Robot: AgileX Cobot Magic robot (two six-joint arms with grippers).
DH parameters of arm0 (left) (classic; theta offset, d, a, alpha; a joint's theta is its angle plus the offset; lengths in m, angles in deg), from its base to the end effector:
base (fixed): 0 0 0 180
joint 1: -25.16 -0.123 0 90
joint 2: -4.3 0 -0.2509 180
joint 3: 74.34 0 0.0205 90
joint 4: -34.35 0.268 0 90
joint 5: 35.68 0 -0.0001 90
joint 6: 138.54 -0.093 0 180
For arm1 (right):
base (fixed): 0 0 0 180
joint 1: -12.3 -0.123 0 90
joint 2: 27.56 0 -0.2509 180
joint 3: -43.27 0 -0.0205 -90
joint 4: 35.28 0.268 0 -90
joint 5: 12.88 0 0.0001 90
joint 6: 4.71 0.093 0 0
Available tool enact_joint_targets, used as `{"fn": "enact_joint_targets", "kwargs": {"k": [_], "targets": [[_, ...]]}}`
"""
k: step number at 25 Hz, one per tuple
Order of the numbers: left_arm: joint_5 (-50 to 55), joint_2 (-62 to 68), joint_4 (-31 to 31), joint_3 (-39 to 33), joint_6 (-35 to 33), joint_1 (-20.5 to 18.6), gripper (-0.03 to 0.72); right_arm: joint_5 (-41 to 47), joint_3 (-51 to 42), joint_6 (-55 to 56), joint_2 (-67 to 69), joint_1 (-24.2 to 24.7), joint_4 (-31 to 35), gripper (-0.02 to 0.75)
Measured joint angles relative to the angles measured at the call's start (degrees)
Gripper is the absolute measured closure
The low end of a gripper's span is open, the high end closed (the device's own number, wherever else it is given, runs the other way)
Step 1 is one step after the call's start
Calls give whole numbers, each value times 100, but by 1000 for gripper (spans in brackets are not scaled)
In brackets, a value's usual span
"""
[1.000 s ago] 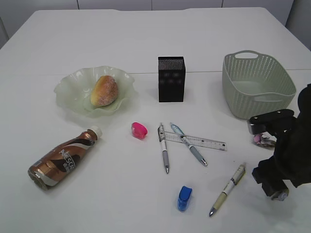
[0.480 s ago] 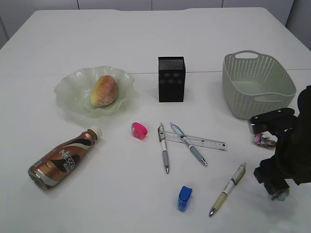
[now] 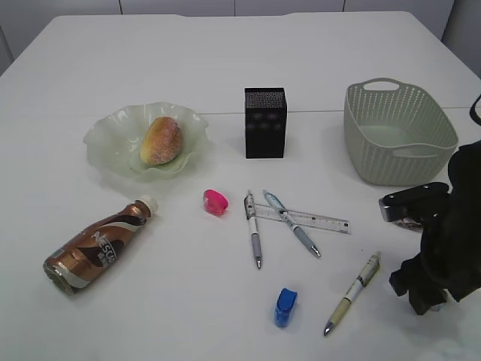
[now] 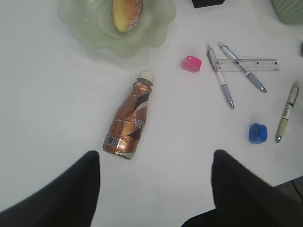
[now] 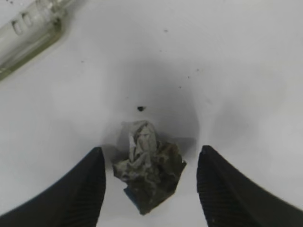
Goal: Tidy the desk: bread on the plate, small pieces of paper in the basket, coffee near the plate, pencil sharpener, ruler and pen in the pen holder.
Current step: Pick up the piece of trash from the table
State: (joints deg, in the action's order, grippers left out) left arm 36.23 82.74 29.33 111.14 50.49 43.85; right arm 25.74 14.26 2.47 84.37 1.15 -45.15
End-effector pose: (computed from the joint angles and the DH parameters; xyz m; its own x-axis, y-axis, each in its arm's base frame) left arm 0.2374 -0.0885 0.3912 -0.8280 0.0867 -0.5540 0.2162 0.9609 -0.1728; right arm 0.2764 0.0443 0.0681 -0.9791 -0.2029 -0.0139 -0.2003 0.9739 -0.1071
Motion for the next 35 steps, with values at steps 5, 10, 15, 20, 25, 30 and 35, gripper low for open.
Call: {"fn": "enact_joint_targets", "kwargs": {"k": [5,10,15,20,25,30,35], "targets": [[0,0,0,0,0,0,160,0,0,0,0,0,0,314],[0,0,0,0,0,0,163,0,0,0,0,0,0,566],[0,0,0,0,0,0,167,14,12,0,0,0,82,646],[0,0,0,0,0,0,169,637,378,0,-12,0,326,690],[0,0,0,0,0,0,174,1548,1092,-109,-423,0,752,696],[10,0,0,0,0,0,177,2321,1960,-109,-720,0,987,699],[9,0,0,0,0,0,181,2425,3065,-109,-721,0,894,699]]}}
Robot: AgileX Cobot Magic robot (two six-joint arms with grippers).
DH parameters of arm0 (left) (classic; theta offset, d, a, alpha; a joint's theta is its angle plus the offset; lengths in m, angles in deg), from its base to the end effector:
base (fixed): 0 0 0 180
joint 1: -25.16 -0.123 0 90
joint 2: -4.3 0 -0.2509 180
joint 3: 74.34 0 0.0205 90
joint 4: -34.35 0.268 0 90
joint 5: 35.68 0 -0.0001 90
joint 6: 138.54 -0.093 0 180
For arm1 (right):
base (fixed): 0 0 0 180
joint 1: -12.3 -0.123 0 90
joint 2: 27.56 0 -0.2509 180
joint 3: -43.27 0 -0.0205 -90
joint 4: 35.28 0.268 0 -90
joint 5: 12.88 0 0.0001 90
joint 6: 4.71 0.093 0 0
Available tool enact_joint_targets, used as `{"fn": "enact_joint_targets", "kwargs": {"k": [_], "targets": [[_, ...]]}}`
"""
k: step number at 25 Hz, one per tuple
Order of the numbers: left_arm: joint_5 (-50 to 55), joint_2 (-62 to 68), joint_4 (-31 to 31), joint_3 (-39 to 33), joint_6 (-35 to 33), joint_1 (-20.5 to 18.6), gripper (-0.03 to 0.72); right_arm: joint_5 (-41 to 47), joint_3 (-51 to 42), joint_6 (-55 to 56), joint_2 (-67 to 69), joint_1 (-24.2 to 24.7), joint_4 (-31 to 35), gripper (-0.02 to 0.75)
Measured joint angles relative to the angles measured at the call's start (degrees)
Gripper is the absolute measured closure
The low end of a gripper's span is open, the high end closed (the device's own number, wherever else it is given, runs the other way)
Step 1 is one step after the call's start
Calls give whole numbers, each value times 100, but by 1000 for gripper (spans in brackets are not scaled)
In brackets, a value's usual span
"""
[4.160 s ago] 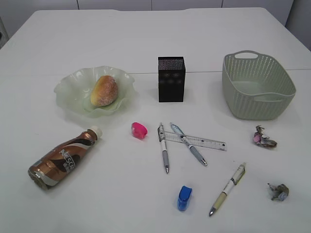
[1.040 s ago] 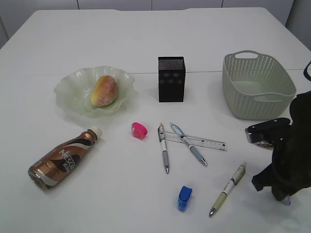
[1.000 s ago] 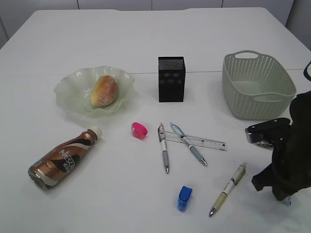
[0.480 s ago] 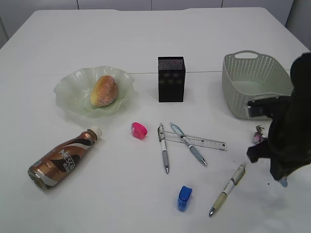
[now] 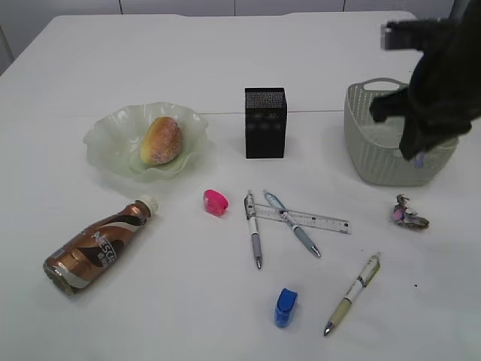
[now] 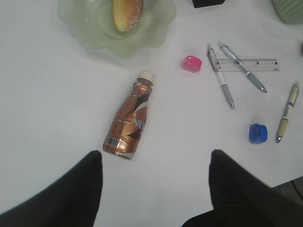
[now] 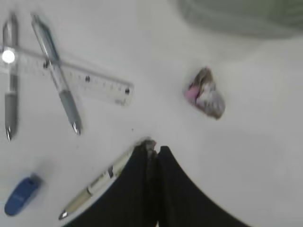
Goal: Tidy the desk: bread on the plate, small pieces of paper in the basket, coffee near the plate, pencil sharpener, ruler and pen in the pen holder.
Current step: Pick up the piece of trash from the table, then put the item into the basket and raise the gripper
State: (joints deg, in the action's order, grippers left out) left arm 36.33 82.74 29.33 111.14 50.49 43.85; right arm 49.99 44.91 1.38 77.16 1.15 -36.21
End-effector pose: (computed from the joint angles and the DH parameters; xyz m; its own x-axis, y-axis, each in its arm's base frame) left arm 0.2373 -0.0885 0.3911 -0.8288 0.0872 -0.5526 0.2161 0.9610 -0.1725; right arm 0.3455 0.0667 0.2348 -0.9659 -0.0898 -0.2430 -0.0950 0.9954 0.0100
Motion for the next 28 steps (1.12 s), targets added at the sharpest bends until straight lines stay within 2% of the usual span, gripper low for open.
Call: {"fn": "enact_joint_targets", "kwargs": {"k": [6,12,20,28], "targets": [[0,0,-8,0,0,0,181,12,1558,229,459,0,-642,700],[0,0,-43,0,0,0,182,24,2610,445,1487,56,-964,701],[0,0,-69,0,0,0,182,24,3026,419,2393,819,-934,701],[0,0,-127,0,0,0,182,-120,3285,295,2974,926,-892,701]]}}
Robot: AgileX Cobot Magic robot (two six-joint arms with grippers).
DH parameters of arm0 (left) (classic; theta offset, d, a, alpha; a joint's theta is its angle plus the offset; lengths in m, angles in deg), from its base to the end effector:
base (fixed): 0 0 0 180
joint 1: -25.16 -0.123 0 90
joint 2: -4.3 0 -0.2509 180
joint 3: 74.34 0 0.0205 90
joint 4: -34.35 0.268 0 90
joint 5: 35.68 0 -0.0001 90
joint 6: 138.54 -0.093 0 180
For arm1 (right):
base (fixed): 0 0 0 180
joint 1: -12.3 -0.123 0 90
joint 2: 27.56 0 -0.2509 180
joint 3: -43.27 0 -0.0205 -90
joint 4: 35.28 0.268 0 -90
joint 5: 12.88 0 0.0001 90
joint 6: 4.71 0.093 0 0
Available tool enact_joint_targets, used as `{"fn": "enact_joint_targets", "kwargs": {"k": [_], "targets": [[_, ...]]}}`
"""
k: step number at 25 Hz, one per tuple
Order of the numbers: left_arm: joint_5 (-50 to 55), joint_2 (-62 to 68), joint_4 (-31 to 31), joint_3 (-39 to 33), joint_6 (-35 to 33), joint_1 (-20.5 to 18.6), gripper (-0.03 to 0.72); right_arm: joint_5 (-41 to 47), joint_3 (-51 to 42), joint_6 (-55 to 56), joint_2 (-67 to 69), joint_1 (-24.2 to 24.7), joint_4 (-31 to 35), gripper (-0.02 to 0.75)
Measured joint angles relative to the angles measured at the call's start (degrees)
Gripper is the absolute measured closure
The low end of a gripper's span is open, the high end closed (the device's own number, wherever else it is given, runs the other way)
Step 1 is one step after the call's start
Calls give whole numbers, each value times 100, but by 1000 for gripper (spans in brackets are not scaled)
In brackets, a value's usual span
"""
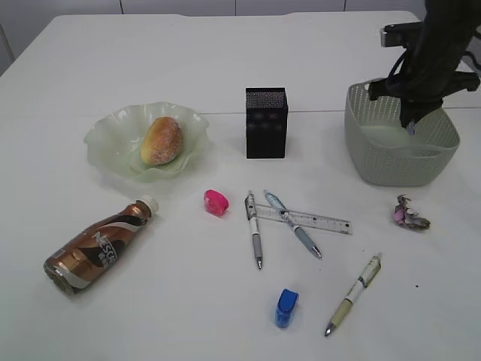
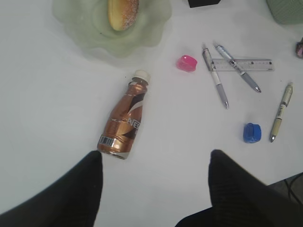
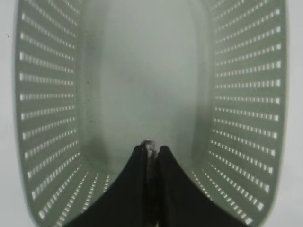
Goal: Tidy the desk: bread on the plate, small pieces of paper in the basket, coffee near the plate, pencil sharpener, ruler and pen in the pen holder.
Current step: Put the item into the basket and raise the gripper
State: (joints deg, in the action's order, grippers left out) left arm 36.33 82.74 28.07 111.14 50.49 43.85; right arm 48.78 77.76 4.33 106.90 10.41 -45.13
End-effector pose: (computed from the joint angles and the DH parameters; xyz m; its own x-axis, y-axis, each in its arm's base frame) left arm 0.2366 -0.0903 0.3912 -0.8320 0.0815 -0.5487 0.2210 0.9560 -0.1931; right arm 0.4729 0.0016 0.1888 -0.9427 0.0435 -0.3309 0.0871 0.9892 -0.1180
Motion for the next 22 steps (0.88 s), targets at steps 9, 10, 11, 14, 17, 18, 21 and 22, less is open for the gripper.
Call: {"fn": "enact_joint_targets", "kwargs": {"k": [9,10,11,14,17,18,21,22], "targets": [[0,0,-247,0,0,0,182,-138,203,34,141,0,3,484],[0,0,-258,0,0,0,182,-163,227,34,141,0,3,425],[0,0,-270,0,0,0,182,-189,237,34,141,0,-23,356],[0,0,-292,0,0,0,182,-189,301,34,141,0,-109,246],[0,0,-303,0,0,0,182,65,479,45,141,0,-125,227],[0,0,-303,0,0,0,182,213,570,45,141,0,-104,225],[0,0,-314,0,0,0,183,644,923,45,141,0,127,223],[0,0,-314,0,0,0,187,751,988,45,92,0,190,222]]}}
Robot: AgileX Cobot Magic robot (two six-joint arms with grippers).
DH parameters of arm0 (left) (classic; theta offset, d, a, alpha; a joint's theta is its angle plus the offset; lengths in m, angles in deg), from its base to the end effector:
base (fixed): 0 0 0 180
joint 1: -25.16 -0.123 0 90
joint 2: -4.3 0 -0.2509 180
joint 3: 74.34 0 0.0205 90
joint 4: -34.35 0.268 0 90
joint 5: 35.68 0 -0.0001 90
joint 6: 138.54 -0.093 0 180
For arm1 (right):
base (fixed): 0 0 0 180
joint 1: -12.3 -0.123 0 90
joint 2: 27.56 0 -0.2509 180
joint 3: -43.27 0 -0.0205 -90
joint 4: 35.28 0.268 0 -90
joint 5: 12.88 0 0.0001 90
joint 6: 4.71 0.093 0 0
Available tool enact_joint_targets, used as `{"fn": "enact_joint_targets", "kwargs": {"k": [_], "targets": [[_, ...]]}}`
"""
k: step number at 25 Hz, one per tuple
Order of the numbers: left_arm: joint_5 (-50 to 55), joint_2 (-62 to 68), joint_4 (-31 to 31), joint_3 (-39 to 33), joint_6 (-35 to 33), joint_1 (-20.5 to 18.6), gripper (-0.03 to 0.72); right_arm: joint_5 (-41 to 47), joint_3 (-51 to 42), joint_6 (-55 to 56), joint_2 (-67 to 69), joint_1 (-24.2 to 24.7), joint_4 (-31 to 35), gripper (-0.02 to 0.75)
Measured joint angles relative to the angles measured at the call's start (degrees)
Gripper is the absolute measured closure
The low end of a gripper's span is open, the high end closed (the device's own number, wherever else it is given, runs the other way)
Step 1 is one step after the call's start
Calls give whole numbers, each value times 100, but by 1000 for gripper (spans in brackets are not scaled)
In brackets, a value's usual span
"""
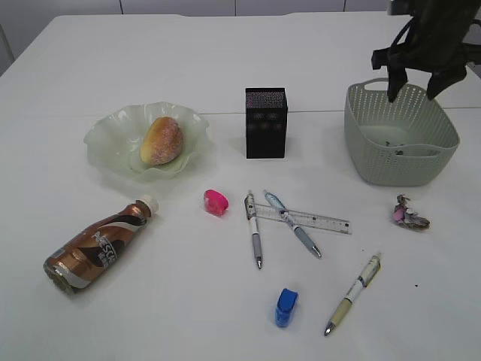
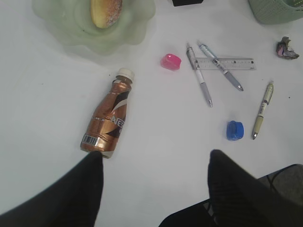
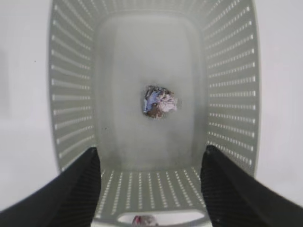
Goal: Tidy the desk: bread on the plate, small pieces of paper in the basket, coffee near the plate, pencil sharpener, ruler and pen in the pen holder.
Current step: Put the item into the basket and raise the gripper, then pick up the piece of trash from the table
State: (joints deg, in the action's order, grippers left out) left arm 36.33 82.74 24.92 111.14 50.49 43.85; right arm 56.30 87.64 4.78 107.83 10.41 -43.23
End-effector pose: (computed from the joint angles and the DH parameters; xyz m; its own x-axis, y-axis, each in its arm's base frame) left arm 0.2349 -0.0948 0.3919 -0.8400 0.0679 -0.5384 0.2326 0.9414 -0.2442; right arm 0.4785 0.0038 0.2282 -0.9316 0.0841 -0.3535 0.1201 0.9894 -0.0811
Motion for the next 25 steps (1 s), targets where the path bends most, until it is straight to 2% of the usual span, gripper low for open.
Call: {"fn": "enact_joint_targets", "kwargs": {"k": [5,10,19,25], "targets": [[0,0,-9,0,0,0,195,129,50,-68,-382,0,171,220],[0,0,-9,0,0,0,199,158,-136,-192,-855,0,737,220],[0,0,-9,0,0,0,200,172,-2261,-388,-1662,-22,879,219],[0,0,-22,0,0,0,201,139,-3192,-402,-1777,-31,879,219]]}}
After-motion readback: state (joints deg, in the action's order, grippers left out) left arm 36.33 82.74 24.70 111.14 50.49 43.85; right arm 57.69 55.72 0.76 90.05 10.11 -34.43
